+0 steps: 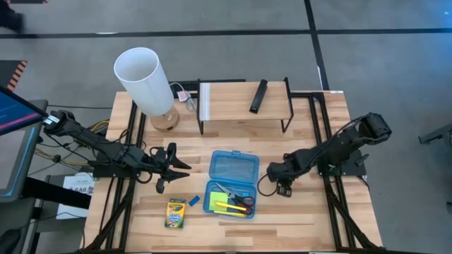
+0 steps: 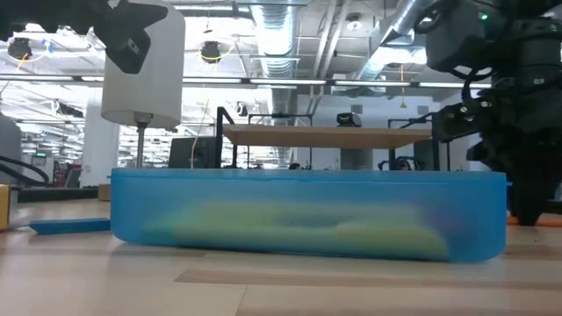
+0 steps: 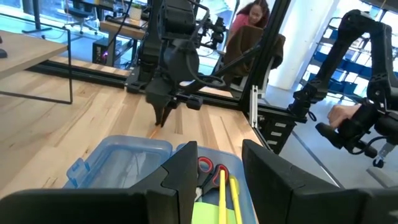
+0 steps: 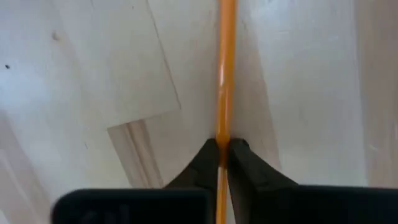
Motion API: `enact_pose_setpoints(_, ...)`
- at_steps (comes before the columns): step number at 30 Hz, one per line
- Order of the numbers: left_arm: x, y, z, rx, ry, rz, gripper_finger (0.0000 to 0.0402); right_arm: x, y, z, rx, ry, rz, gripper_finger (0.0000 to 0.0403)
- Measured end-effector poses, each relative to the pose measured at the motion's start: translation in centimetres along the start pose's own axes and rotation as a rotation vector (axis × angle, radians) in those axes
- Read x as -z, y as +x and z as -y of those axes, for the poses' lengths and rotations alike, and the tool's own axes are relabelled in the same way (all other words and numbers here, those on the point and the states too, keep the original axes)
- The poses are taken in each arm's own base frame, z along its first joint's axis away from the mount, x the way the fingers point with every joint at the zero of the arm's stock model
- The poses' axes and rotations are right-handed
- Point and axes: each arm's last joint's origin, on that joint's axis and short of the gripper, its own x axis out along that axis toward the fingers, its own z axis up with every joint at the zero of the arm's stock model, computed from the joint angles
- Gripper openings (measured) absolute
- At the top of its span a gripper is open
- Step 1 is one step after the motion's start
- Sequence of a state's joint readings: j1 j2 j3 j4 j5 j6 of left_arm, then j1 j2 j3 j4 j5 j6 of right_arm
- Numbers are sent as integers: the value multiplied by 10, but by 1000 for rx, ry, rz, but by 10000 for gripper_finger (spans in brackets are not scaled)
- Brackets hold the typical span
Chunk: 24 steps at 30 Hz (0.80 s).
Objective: Pack school essentials
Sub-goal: Put the brown pencil into the blue supply box
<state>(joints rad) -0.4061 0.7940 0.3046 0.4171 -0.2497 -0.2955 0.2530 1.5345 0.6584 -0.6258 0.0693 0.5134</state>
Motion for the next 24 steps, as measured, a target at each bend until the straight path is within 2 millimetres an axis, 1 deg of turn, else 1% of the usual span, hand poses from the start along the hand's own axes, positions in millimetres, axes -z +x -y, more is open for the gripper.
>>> enact_pose_setpoints(1,0,0,0,0,0,0,114,-1,0,1,-1,0,0,19)
enact_pose_setpoints(3,0,0,0,0,0,0,114,-4,-1,3,-6,3,8,10)
enact_pose_setpoints(6,0,0,0,0,0,0,114,-5,-1,4,0,5,18,12)
enact_pose_setpoints(9,0,0,0,0,0,0,114,-5,-3,5,12,13,45,6)
enact_pose_setpoints(19,0,0,0,0,0,0,114,-4,-17,13,110,97,170,0)
enact_pose_setpoints(24,0,0,0,0,0,0,114,-6,-19,19,106,143,163,0)
